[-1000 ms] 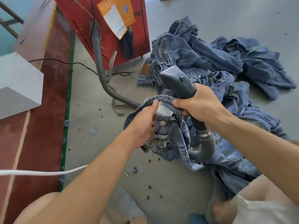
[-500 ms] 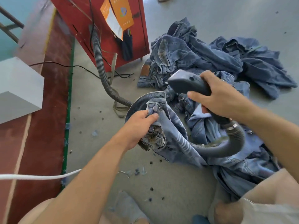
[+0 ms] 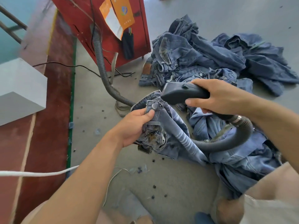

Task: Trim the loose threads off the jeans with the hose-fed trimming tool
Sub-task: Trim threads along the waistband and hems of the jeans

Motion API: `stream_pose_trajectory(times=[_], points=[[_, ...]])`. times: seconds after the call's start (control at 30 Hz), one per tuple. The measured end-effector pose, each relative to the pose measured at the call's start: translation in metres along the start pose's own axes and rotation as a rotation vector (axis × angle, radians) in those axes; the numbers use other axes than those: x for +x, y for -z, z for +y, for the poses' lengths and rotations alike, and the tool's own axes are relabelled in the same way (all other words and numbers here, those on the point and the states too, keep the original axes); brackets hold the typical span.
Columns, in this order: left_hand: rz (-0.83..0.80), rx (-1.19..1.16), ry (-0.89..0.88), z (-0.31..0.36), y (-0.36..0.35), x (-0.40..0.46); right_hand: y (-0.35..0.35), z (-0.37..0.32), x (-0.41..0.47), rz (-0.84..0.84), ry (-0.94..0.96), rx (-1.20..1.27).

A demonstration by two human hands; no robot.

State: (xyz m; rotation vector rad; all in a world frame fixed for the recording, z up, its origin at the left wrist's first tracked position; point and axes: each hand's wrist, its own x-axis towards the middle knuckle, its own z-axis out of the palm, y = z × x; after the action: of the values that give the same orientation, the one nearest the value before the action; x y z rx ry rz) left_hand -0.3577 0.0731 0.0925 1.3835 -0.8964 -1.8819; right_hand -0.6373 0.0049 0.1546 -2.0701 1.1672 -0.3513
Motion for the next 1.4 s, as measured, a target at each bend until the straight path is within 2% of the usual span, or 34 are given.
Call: stream_pose_trajectory(times=[0.13,0.27,0.4,0.5,0.63,0.7,0.8,0.9,1.0,1.07,1.1,1.2,1.3,1.4], points=[[-0.019,0.002,0.065,0.011,0.007,-0.004,0.003,0.003,-0.013,-0.123,0.013,-0.072],[-0.020,-0.022,0.143,0.014,-0.002,-0.004,-0.023,-0.015,-0.021,-0.254,0.087,-0.086],[0.049,-0.155,0.164,0.019,-0.006,-0.003,-0.046,-0.026,-0.018,-0.068,0.119,-0.048],[0.041,-0.264,0.199,0.023,-0.001,-0.005,-0.033,-0.024,-0.015,0.021,0.075,-0.039],[-0.070,-0.254,0.205,0.021,-0.003,-0.006,-0.016,-0.017,-0.019,-0.151,0.022,-0.139],[-0.136,-0.240,0.211,0.018,-0.005,-0.005,-0.024,-0.021,-0.020,-0.185,0.041,-0.132],[-0.140,-0.212,0.168,0.009,-0.010,-0.002,-0.038,-0.030,-0.017,-0.054,0.119,-0.075],[-0.187,-0.261,0.184,0.009,-0.007,0.000,-0.026,-0.031,-0.013,0.028,0.102,0.028],[-0.216,-0.348,0.173,0.013,0.001,0.000,-0.003,-0.023,-0.020,-0.165,0.081,-0.081],[-0.239,-0.362,0.181,0.011,0.004,0.002,-0.010,-0.023,-0.027,-0.306,0.068,-0.146],[-0.247,-0.349,0.187,0.009,0.002,0.003,-0.020,-0.025,-0.029,-0.325,0.078,-0.158],[-0.191,-0.293,0.205,0.005,-0.006,0.006,-0.049,-0.035,-0.024,-0.234,0.171,-0.114],[-0.109,-0.293,0.185,0.003,-0.001,0.009,-0.047,-0.036,-0.014,-0.105,0.151,-0.029],[-0.192,-0.388,0.156,0.005,0.009,0.004,-0.023,-0.022,-0.015,-0.164,0.079,-0.098]])
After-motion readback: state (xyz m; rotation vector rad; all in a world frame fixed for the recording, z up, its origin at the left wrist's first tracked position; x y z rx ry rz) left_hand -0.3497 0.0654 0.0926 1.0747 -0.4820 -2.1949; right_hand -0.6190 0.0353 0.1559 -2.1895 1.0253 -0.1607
